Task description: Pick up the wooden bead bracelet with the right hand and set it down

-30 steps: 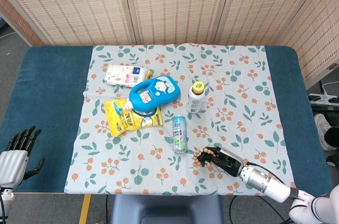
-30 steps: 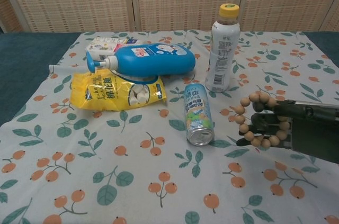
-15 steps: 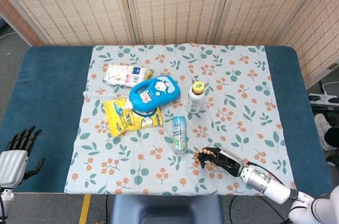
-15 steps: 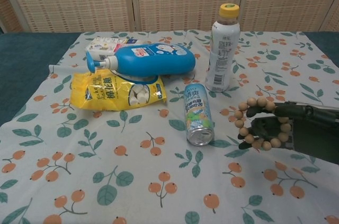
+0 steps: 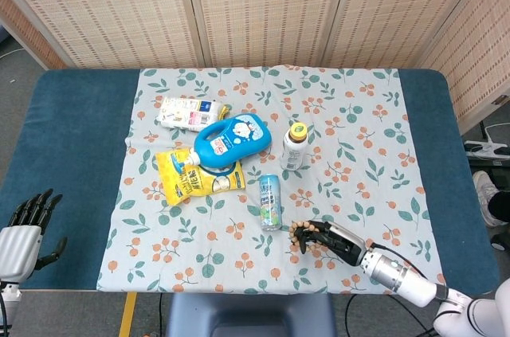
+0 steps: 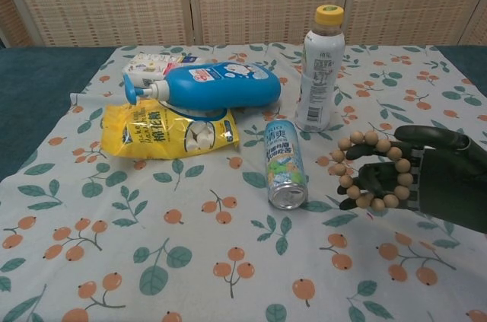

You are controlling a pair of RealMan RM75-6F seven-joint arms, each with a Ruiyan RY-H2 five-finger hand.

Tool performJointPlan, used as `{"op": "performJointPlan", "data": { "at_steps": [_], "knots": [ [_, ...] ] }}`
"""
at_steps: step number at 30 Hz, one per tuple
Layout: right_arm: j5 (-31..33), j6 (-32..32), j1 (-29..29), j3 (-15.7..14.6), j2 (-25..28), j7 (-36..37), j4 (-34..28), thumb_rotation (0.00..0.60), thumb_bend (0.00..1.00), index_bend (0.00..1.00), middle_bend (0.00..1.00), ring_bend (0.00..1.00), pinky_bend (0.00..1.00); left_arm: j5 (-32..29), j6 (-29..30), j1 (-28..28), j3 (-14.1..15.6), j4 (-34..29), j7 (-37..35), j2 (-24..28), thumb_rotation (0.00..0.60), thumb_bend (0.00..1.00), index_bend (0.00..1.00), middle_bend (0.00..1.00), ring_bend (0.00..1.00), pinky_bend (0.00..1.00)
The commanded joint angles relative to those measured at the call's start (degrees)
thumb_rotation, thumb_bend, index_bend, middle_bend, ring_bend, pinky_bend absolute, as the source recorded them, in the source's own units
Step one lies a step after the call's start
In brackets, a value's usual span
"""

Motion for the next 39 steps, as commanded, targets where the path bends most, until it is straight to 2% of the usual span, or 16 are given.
{"op": "performJointPlan", "data": {
  "at_steps": [1, 7, 16, 19, 23, 26, 28, 31, 37, 39],
  "knots": [
    [-0.61, 1.33, -0.13, -0.02, -0.42, 0.93, 0.71, 0.304, 0.51, 0.36, 0.52, 0.25, 0.24, -0.03, 0.02, 0.02, 0.00, -0.04, 0.06, -0.01, 0.600, 0.40, 0.08, 0.00, 0.00, 0.12],
    [-2.02, 3.97, -0.71, 0.07, -2.06, -0.36, 1.89, 0.310, 0.49, 0.44, 0.52, 0.24, 0.24, -0.06, 0.00, 0.02, -0.01, 0.10, 0.20, -0.06, 0.600, 0.40, 0.08, 0.00, 0.00, 0.12],
    [-2.17, 4.63, -1.09, -0.10, -3.21, -3.94, 2.10, 0.317, 0.49, 0.50, 0.52, 0.23, 0.24, -0.12, 0.10, 0.07, -0.06, 0.07, 0.24, -0.06, 0.600, 0.40, 0.08, 0.00, 0.00, 0.12],
    [-2.03, 4.58, -1.14, -0.21, -3.38, -4.41, 2.06, 0.337, 0.50, 0.53, 0.52, 0.23, 0.24, 0.02, 0.27, 0.14, -0.02, -0.04, 0.23, 0.02, 0.600, 0.40, 0.08, 0.00, 0.00, 0.12],
    [-1.95, 4.69, -1.09, -0.25, -3.50, -4.57, 2.00, 0.367, 0.62, 0.54, 0.53, 0.23, 0.24, -0.10, 0.28, 0.17, -0.07, -0.02, 0.29, -0.01, 0.600, 0.40, 0.08, 0.00, 0.00, 0.12],
    [-1.89, 4.93, -1.05, -0.28, -3.51, -4.27, 1.99, 0.400, 0.76, 0.55, 0.53, 0.23, 0.24, -0.05, 0.27, 0.17, -0.04, 0.01, 0.37, -0.04, 0.600, 0.40, 0.08, 0.00, 0.00, 0.12],
    [-1.99, 4.99, -0.96, -0.42, -3.49, -3.99, 2.06, 0.446, 0.89, 0.55, 0.53, 0.23, 0.24, -0.04, 0.21, 0.14, -0.03, 0.05, 0.39, -0.05, 0.600, 0.40, 0.08, 0.00, 0.00, 0.12],
    [-1.98, 4.86, -0.81, -0.61, -3.46, -3.74, 2.05, 0.472, 0.99, 0.55, 0.53, 0.23, 0.24, -0.13, 0.15, 0.12, -0.06, 0.03, 0.45, -0.07, 0.600, 0.40, 0.09, 0.00, 0.00, 0.12],
    [-1.78, 4.52, -0.55, -0.78, -3.30, -3.75, 1.90, 0.536, 1.00, 0.54, 0.53, 0.23, 0.24, -0.02, 0.32, 0.19, -0.04, -0.02, 0.44, -0.05, 0.600, 0.40, 0.09, 0.00, 0.00, 0.12],
    [-1.52, 4.58, -0.80, -0.62, -3.41, -4.95, 1.99, 0.525, 1.00, 0.53, 0.53, 0.23, 0.24, 0.01, 0.36, 0.23, -0.02, -0.03, 0.39, -0.02, 0.600, 0.40, 0.09, 0.00, 0.00, 0.12]
  ]
}}
